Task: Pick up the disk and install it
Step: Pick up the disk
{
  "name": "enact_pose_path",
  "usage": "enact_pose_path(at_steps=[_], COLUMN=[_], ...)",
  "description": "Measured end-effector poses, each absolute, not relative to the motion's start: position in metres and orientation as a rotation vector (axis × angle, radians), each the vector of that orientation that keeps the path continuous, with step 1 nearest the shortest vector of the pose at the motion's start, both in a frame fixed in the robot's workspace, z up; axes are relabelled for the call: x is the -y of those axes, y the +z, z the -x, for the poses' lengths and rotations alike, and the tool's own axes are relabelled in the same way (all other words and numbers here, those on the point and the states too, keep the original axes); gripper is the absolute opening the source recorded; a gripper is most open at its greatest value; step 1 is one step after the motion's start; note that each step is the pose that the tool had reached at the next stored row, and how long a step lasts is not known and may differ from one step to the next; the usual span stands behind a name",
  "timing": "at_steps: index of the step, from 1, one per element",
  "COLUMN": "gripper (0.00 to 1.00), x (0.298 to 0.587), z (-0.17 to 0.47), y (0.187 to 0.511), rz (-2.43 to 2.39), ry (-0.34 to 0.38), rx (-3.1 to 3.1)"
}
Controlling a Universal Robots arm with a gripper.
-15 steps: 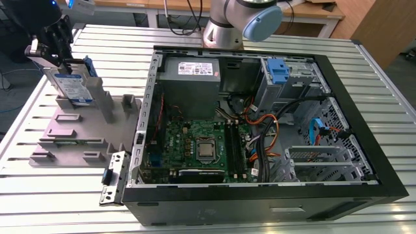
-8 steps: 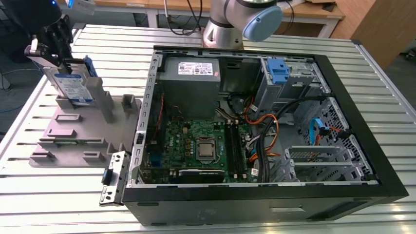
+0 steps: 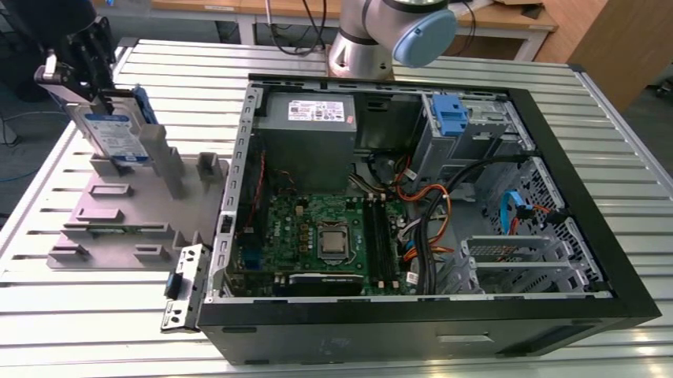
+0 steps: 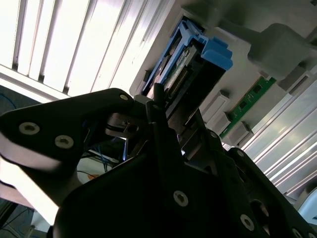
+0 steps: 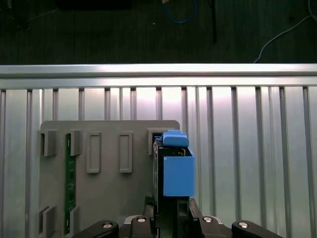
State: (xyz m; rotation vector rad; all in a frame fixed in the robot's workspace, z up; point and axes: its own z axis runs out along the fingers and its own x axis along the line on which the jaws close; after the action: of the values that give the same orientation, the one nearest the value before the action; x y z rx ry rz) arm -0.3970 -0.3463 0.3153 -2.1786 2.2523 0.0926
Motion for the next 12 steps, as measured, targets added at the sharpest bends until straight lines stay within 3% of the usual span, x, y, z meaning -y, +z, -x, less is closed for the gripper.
enact_pose_path(at_steps=[12], gripper=[0.35], x=[0.346], z=[0.397], y=[0.337], rz=[2.178], ry=[0.093], rx=[-2.252])
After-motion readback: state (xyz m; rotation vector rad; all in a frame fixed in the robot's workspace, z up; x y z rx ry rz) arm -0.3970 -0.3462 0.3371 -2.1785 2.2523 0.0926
